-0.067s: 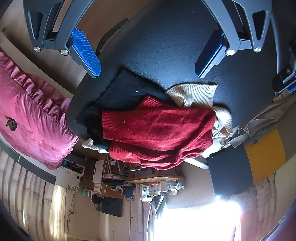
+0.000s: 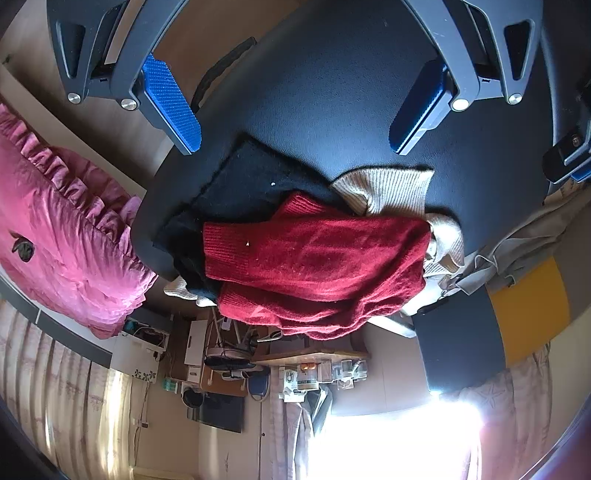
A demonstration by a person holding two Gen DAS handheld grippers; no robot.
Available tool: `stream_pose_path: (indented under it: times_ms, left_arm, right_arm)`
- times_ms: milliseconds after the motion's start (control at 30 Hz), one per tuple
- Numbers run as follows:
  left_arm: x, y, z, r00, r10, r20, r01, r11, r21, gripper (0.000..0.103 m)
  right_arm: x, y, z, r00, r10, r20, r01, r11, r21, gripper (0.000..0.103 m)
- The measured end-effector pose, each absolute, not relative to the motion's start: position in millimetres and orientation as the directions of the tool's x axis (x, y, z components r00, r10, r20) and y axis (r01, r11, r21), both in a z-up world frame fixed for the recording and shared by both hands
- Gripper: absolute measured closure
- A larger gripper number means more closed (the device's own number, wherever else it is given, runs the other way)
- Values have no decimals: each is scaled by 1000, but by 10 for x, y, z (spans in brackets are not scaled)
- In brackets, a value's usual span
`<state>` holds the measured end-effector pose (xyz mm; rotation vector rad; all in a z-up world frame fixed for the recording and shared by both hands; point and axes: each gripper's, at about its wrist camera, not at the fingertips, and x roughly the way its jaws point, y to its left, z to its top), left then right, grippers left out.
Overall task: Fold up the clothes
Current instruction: 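Move both grippers toward the red sweater on the clothes pile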
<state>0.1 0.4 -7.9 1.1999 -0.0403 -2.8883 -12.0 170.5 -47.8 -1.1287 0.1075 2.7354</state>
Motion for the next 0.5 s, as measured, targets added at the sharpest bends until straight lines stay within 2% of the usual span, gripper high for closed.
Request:
stream_pose_path:
  times_ms: [267, 300, 367, 433, 467, 500]
  left_arm:
    - [6, 15, -301, -677, -39, -735, -5, -998, 57, 65]
    - [24, -74, -427, -651, -25, -759, -2, -999, 34, 63]
    - [65, -268, -697, -592, 7, -806, 7, -1000, -14, 61]
    - [105, -461, -968, -530, 42, -847, 19, -998, -62, 61]
    - [125, -558, -1103, -498, 61, -865, 27, -996, -85, 61]
    - [146, -655, -1238, -466, 80, -881, 35, -994, -108, 61]
  right_arm:
    - [-91, 1695, -571, -692, 128, -710, -178, -984, -4, 0]
    - [-82, 1686, -611, -690, 119, -714, -162, -987, -8, 0]
    - [-127, 1701, -792, -652, 1, -758, -81, -994, 68, 1]
    - [-184, 1776, -977, -600, -139, -788, -23, -981, 191, 18]
    - [-217, 1849, -1070, -571, -220, -791, -10, -962, 274, 47]
    - [-251, 1913, -1142, -551, -272, -789, -12, -943, 333, 71]
